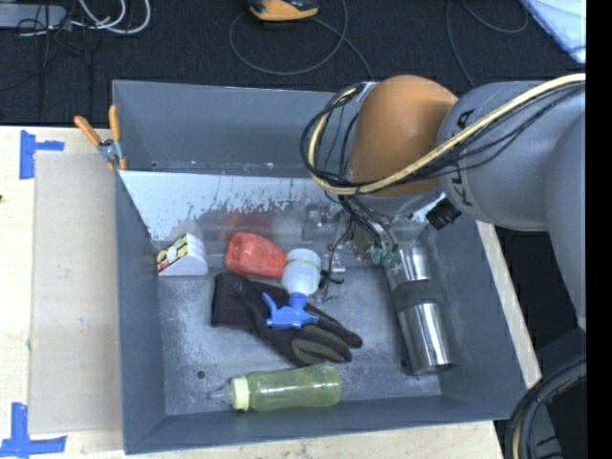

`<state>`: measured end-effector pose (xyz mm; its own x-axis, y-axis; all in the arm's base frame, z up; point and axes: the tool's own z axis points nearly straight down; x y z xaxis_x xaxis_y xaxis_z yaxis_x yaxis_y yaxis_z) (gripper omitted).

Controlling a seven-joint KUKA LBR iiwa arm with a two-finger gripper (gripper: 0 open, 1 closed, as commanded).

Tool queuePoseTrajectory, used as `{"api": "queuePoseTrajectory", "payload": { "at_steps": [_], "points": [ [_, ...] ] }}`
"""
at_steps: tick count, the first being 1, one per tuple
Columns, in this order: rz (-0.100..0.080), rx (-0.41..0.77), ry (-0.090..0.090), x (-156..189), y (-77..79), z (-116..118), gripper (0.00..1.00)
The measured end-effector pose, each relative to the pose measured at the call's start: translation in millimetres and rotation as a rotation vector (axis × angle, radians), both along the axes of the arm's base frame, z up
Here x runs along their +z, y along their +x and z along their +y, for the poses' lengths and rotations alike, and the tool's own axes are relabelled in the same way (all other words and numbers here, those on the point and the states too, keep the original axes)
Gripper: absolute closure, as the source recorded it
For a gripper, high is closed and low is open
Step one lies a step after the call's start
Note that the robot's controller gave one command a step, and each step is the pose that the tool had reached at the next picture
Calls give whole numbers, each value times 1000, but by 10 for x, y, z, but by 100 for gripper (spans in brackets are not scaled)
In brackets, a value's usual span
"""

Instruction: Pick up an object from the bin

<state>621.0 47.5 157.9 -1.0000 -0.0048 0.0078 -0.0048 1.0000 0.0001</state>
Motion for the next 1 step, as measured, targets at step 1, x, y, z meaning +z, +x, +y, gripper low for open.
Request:
{"api": "queuePoseTrajectory", "payload": {
  "at_steps": [1],
  "points": [
    [-8,-1,0,51,13,-3,0]
  ]
}}
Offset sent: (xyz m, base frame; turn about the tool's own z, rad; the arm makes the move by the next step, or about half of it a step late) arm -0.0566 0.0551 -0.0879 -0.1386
